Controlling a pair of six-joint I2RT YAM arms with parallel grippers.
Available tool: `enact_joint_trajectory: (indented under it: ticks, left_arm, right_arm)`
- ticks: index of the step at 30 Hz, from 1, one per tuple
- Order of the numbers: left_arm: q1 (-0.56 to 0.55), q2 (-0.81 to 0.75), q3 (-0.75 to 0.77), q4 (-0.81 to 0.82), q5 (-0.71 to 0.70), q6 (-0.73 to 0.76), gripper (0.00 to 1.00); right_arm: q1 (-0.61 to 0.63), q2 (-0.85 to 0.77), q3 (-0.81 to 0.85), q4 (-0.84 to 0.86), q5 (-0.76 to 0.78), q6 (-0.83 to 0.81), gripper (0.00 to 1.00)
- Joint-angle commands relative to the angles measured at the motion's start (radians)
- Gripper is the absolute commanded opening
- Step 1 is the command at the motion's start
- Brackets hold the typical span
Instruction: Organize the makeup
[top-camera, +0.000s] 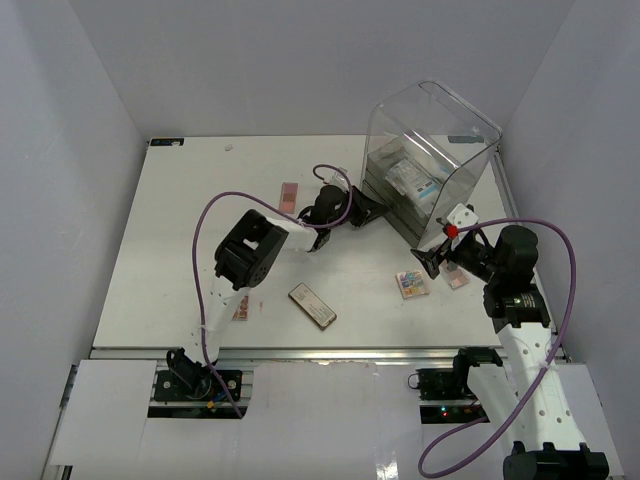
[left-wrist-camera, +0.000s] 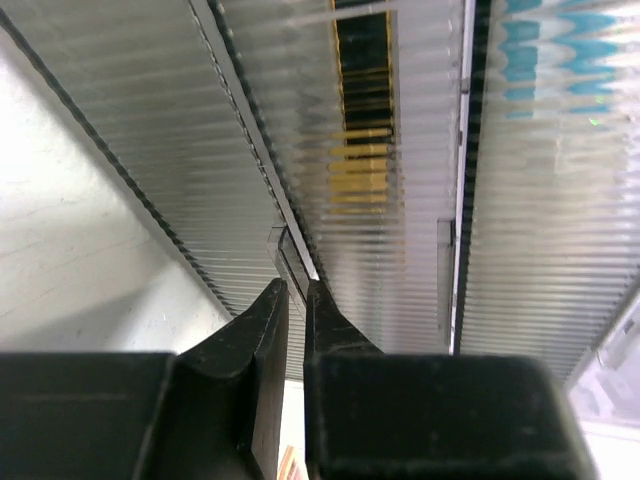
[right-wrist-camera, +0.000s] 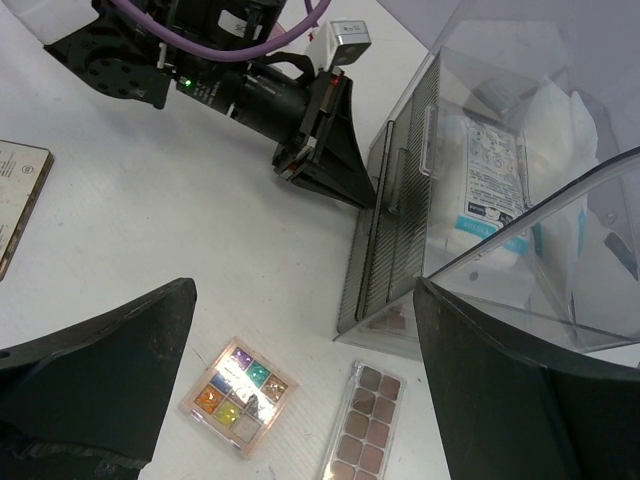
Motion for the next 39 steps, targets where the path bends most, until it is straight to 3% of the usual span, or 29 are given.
enact_joint_trajectory:
  ticks: [1,8,17,23,28,32,35,39]
  left_arm:
    - [0.027,-0.136,-0.165,0.053,0.024,0.030,0.15]
    - [0.048,-0.351,-0.473,0.086,0.058,0.126,0.15]
    - [0.070,-0.412,-0.551,0.097,0.112,0.124,0.26]
    - [0.093,-0.474,-0.593,0.095,0.139,0.160,0.45]
    - [0.128,-0.587,-0.648,0.058,0.163,0.262,0.63]
    - [0.168,-0.732,-0.699,0.014,0.175,0.330,0.69]
    - [0.193,-0.862,-0.736,-0.103,0.146,0.465,0.77]
    - [0.240,-1.096,-0.746,-0.306,0.085,0.654,0.89]
  right_arm:
    - [-0.014,-0.003,-0.006,0.042,0.000,0.007,0.96]
    - [-0.025,0.009,-0.009,0.042,-0.012,0.012,0.98]
    - [-0.074,0.021,-0.023,0.039,-0.040,0.002,0.94]
    - [-0.079,0.077,-0.010,-0.019,-0.102,-0.051,0.90]
    - [-0.079,0.173,0.120,-0.267,-0.123,-0.207,0.90]
    - [-0.079,0.222,0.235,-0.479,-0.046,-0.336,0.90]
    - [-0.079,0.261,0.275,-0.601,0.119,-0.427,0.90]
    - [-0.079,0.264,0.223,-0.625,0.335,-0.467,0.90]
